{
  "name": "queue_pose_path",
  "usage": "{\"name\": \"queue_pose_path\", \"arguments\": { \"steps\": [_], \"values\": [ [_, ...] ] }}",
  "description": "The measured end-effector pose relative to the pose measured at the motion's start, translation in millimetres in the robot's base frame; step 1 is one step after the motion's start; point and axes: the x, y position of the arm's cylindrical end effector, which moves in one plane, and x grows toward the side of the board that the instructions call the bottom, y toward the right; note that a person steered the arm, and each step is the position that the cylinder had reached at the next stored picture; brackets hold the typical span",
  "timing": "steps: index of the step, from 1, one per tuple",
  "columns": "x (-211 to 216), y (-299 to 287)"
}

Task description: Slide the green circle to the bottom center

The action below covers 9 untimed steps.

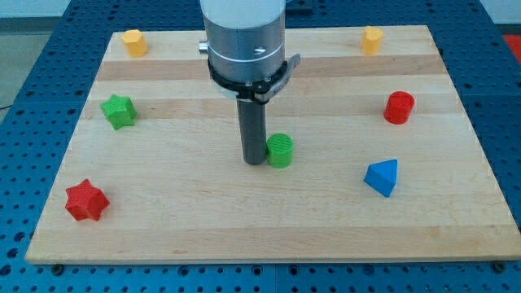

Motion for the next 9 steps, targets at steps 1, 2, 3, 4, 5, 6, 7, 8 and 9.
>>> {"name": "queue_pose_path", "arguments": {
  "steps": [1,2,3,4,5,6,7,8,9],
  "values": [
    [-41.9,2.2],
    [-44.4,34.4],
    [-11.7,36.0],
    [17.5,8.9],
    [9.8,5.3],
    [-10.4,22.3],
    [-3.9,31.5],
    [33.9,26.2],
    [47.0,8.4]
  ]
}}
